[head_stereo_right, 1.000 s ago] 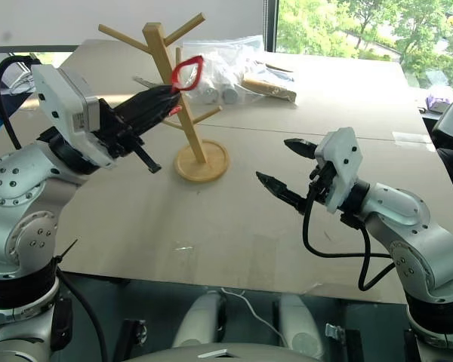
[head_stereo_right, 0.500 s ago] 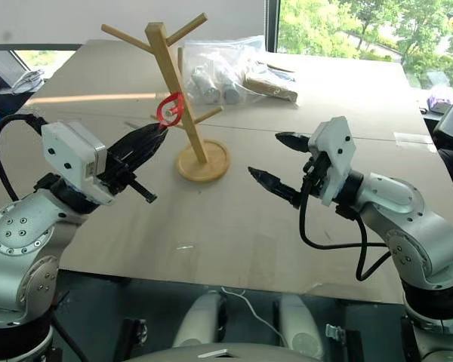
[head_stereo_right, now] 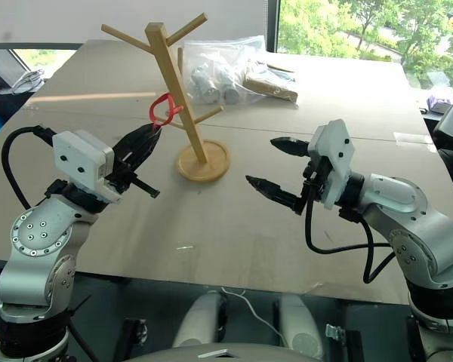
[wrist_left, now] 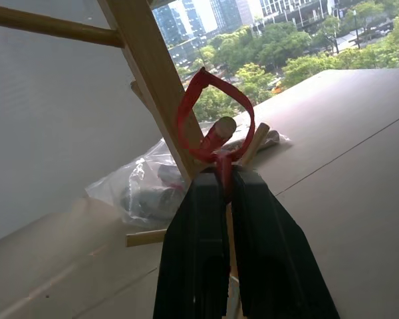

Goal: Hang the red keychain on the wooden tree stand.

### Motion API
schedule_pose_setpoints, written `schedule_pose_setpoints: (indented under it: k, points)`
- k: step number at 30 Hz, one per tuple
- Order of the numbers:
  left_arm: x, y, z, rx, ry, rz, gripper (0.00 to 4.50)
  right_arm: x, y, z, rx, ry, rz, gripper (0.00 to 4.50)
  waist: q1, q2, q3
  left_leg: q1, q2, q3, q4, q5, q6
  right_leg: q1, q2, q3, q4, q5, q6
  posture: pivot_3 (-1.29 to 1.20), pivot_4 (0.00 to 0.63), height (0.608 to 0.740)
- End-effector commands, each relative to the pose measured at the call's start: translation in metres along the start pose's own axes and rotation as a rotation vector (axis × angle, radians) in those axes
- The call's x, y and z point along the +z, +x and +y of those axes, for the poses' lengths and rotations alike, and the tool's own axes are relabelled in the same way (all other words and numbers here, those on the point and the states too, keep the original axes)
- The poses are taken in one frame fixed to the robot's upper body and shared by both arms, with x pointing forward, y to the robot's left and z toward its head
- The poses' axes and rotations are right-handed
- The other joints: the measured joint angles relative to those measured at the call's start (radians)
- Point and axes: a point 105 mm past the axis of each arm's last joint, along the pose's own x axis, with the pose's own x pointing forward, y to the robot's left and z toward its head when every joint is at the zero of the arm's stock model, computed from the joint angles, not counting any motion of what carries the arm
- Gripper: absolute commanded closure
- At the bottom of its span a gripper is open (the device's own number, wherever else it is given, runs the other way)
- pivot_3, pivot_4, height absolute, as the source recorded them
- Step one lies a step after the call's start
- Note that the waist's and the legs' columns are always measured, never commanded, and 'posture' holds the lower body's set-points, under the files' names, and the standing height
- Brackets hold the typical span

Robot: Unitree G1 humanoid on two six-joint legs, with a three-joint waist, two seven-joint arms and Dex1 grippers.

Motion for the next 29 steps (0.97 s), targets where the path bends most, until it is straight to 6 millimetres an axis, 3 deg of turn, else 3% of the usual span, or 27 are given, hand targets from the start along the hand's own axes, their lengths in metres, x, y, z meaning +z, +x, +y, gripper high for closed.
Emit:
schedule_pose_setpoints:
  k: [1, 10, 11, 15, 20, 25, 29]
  points:
    - [0.006, 0.004, -0.002, -0.016, 0.031, -0.026, 4.47, 0.009, -0.004, 0.000, -0.007, -0.041, -0.036, 0.00, 0.000, 0.000, 0.000, 0.000, 0.000, 0.000, 0.000, 0.000, 0.000, 0.000, 0.000, 0.000, 0.000, 0.000, 0.000, 0.00, 0.150, 0.740]
    - [-0.012, 0.011, 0.002, -0.001, 0.032, 0.055, 4.47, 0.006, -0.007, -0.001, -0.026, -0.040, -0.034, 0.00, 0.000, 0.000, 0.000, 0.000, 0.000, 0.000, 0.000, 0.000, 0.000, 0.000, 0.000, 0.000, 0.000, 0.000, 0.000, 0.00, 0.150, 0.740]
    - [-0.012, 0.011, 0.003, 0.001, 0.023, 0.052, 3.79, 0.005, -0.007, -0.002, -0.029, -0.039, -0.032, 0.00, 0.000, 0.000, 0.000, 0.000, 0.000, 0.000, 0.000, 0.000, 0.000, 0.000, 0.000, 0.000, 0.000, 0.000, 0.000, 0.00, 0.150, 0.740]
    - [-0.010, 0.010, 0.010, -0.031, -0.086, 0.073, 1.99, 0.002, -0.008, -0.005, -0.027, -0.036, -0.020, 0.00, 0.000, 0.000, 0.000, 0.000, 0.000, 0.000, 0.000, 0.000, 0.000, 0.000, 0.000, 0.000, 0.000, 0.000, 0.000, 0.00, 0.150, 0.740]
    - [-0.004, -0.004, 0.031, -0.206, -0.308, 0.194, 0.04, 0.000, -0.010, -0.017, 0.001, -0.041, 0.021, 0.00, -0.006, 0.001, 0.001, 0.000, 0.000, -0.001, 0.000, 0.000, 0.000, 0.000, 0.001, -0.001, 0.001, 0.000, 0.000, 0.00, 0.150, 0.740]
    - [-0.006, -0.030, 0.068, -0.304, -0.378, 0.359, 0.04, 0.005, -0.012, -0.032, 0.031, -0.051, 0.049, 0.00, -0.008, 0.002, 0.002, 0.001, 0.000, 0.000, -0.001, 0.000, 0.000, -0.001, 0.001, 0.000, 0.000, 0.000, 0.000, 0.00, 0.150, 0.740]
    - [-0.021, -0.039, 0.095, -0.295, -0.412, 0.394, 0.04, 0.006, -0.010, -0.040, 0.030, -0.061, 0.056, 0.00, -0.006, 0.003, 0.003, 0.000, 0.000, 0.000, -0.001, 0.000, 0.000, -0.002, 0.000, -0.001, 0.000, 0.000, 0.000, 0.00, 0.150, 0.740]
